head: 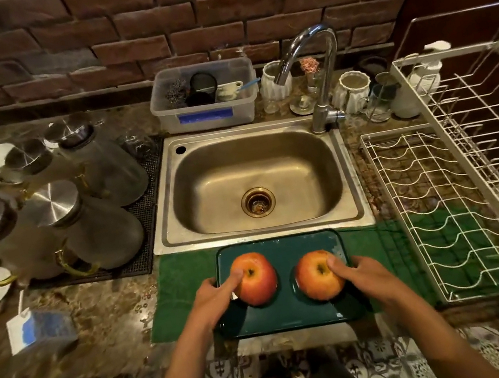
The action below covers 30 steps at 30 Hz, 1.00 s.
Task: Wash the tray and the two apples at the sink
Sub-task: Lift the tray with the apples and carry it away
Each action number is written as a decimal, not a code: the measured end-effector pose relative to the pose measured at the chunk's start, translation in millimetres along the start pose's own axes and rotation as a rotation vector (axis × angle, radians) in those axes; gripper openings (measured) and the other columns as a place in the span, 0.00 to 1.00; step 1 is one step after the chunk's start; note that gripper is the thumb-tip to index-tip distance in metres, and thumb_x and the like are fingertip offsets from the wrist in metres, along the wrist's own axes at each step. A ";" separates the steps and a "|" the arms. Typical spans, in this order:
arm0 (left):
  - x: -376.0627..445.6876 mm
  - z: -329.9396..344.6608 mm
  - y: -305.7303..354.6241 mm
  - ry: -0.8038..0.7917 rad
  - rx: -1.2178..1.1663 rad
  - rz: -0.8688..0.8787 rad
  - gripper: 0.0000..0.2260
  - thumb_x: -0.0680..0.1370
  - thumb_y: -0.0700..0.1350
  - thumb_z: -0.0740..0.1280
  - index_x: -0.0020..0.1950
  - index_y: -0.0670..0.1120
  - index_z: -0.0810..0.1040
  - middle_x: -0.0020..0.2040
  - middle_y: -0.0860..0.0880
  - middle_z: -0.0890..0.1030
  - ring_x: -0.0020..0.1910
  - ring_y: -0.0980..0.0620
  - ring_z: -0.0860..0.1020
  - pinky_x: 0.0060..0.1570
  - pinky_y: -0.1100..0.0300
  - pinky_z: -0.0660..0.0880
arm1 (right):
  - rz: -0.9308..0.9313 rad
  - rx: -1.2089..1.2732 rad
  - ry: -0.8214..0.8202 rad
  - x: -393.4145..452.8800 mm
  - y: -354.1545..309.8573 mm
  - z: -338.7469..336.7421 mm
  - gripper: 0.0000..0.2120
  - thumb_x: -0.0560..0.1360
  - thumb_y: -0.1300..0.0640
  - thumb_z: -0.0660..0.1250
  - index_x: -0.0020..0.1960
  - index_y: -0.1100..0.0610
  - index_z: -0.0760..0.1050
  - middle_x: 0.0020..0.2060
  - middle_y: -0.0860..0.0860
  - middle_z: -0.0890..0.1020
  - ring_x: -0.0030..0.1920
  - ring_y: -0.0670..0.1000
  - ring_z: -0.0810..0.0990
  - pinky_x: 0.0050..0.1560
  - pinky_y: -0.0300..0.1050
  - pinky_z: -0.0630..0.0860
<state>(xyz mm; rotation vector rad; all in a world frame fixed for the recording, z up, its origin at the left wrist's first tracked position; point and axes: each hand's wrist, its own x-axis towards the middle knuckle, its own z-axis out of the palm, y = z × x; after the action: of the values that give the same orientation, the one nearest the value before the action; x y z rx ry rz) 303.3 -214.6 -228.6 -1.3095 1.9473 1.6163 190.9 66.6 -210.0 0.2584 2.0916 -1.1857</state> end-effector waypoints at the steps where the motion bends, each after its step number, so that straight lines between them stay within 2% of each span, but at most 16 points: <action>1: -0.9 -0.4 0.3 -0.009 0.001 0.004 0.46 0.69 0.69 0.70 0.77 0.42 0.63 0.74 0.40 0.69 0.69 0.40 0.71 0.66 0.44 0.72 | 0.015 0.014 0.006 -0.6 2.2 0.5 0.25 0.72 0.41 0.71 0.60 0.58 0.78 0.41 0.45 0.76 0.37 0.36 0.71 0.25 0.25 0.70; 3: -2.3 -0.6 1.3 -0.020 0.000 0.014 0.47 0.69 0.69 0.71 0.78 0.43 0.62 0.74 0.40 0.69 0.69 0.40 0.71 0.66 0.44 0.72 | 0.032 0.049 0.008 -4.1 3.0 1.9 0.33 0.70 0.38 0.71 0.64 0.62 0.75 0.38 0.41 0.75 0.38 0.37 0.72 0.27 0.27 0.71; 5: -3.5 -1.1 3.0 -0.029 -0.017 0.012 0.48 0.68 0.70 0.71 0.78 0.43 0.62 0.74 0.40 0.69 0.69 0.40 0.71 0.66 0.42 0.71 | 0.040 0.081 -0.011 -4.8 3.1 1.8 0.43 0.64 0.34 0.72 0.67 0.64 0.73 0.40 0.42 0.76 0.41 0.39 0.75 0.34 0.32 0.73; 8: -5.2 -1.1 5.8 -0.036 -0.032 0.005 0.49 0.67 0.69 0.72 0.78 0.42 0.62 0.74 0.39 0.69 0.70 0.39 0.70 0.67 0.41 0.71 | 0.035 0.113 -0.022 -2.5 6.4 2.0 0.51 0.59 0.31 0.72 0.71 0.64 0.69 0.51 0.51 0.80 0.48 0.46 0.78 0.46 0.41 0.75; 10: -6.0 -0.5 6.4 -0.018 -0.042 0.012 0.46 0.69 0.67 0.72 0.78 0.42 0.63 0.73 0.39 0.70 0.69 0.40 0.72 0.67 0.42 0.71 | 0.025 0.160 -0.024 -1.9 8.0 3.3 0.53 0.57 0.29 0.74 0.71 0.62 0.70 0.59 0.55 0.80 0.56 0.51 0.78 0.56 0.48 0.77; 12: -7.3 1.2 6.2 0.008 -0.057 0.023 0.44 0.70 0.64 0.73 0.77 0.41 0.64 0.72 0.39 0.72 0.68 0.40 0.72 0.66 0.43 0.72 | 0.003 0.194 -0.028 -3.2 6.7 5.0 0.53 0.56 0.29 0.74 0.71 0.62 0.70 0.61 0.56 0.80 0.60 0.55 0.78 0.63 0.54 0.77; 15: -9.8 3.6 5.6 0.031 -0.080 0.024 0.43 0.71 0.63 0.74 0.77 0.40 0.65 0.71 0.39 0.72 0.68 0.40 0.72 0.66 0.44 0.72 | -0.023 0.226 -0.008 -2.5 7.4 8.3 0.49 0.65 0.36 0.75 0.75 0.65 0.64 0.66 0.59 0.76 0.65 0.57 0.76 0.67 0.56 0.74; 20: -13.5 4.9 10.4 0.063 -0.106 0.007 0.41 0.71 0.59 0.75 0.75 0.38 0.66 0.70 0.38 0.73 0.67 0.40 0.73 0.67 0.46 0.72 | -0.023 0.282 0.016 -4.1 5.2 13.1 0.43 0.65 0.38 0.76 0.70 0.63 0.71 0.63 0.60 0.79 0.61 0.56 0.79 0.65 0.55 0.77; 23: -14.6 0.6 18.6 0.085 -0.114 0.015 0.41 0.71 0.59 0.75 0.76 0.39 0.66 0.70 0.38 0.73 0.67 0.40 0.73 0.67 0.46 0.71 | -0.020 0.300 0.035 -3.2 -1.3 14.3 0.43 0.66 0.40 0.77 0.72 0.64 0.69 0.62 0.59 0.80 0.62 0.56 0.78 0.65 0.56 0.76; 24: -14.9 -1.7 23.4 0.090 -0.112 0.021 0.41 0.71 0.59 0.75 0.75 0.39 0.67 0.70 0.38 0.73 0.67 0.40 0.73 0.66 0.45 0.72 | -0.020 0.289 0.044 -1.6 -4.9 14.1 0.41 0.66 0.41 0.76 0.71 0.63 0.71 0.59 0.57 0.81 0.60 0.55 0.79 0.61 0.53 0.78; 26: -16.5 -7.7 35.5 0.108 -0.111 0.042 0.40 0.71 0.59 0.75 0.75 0.38 0.68 0.70 0.38 0.74 0.66 0.40 0.74 0.65 0.46 0.72 | -0.030 0.272 0.058 -0.2 -15.1 12.4 0.33 0.68 0.42 0.75 0.65 0.61 0.75 0.51 0.52 0.83 0.52 0.50 0.81 0.46 0.42 0.80; 27: -17.6 -10.9 42.9 0.118 -0.115 0.047 0.39 0.71 0.59 0.75 0.74 0.38 0.69 0.69 0.38 0.75 0.65 0.40 0.74 0.63 0.48 0.73 | -0.040 0.269 0.061 0.0 -22.4 11.0 0.29 0.69 0.42 0.75 0.62 0.60 0.77 0.48 0.50 0.83 0.49 0.47 0.81 0.40 0.38 0.78; 28: -18.7 -14.6 51.3 0.125 -0.112 0.045 0.37 0.71 0.59 0.75 0.72 0.38 0.71 0.67 0.38 0.76 0.63 0.40 0.76 0.59 0.50 0.74 | -0.050 0.265 0.067 1.2 -30.0 9.2 0.28 0.69 0.41 0.75 0.60 0.59 0.77 0.48 0.50 0.82 0.48 0.47 0.80 0.38 0.37 0.76; 30: -22.2 -22.9 69.7 0.125 -0.103 0.061 0.26 0.72 0.58 0.75 0.59 0.39 0.80 0.56 0.39 0.81 0.52 0.43 0.79 0.45 0.54 0.74 | -0.068 0.232 0.087 4.6 -48.5 4.3 0.29 0.69 0.40 0.74 0.60 0.61 0.77 0.50 0.53 0.82 0.50 0.50 0.80 0.40 0.41 0.76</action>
<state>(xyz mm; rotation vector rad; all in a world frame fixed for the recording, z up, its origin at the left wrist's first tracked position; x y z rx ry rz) 268.3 -228.1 -161.8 -1.4347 2.0182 1.7225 166.0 35.2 -181.9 0.3538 2.0497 -1.4843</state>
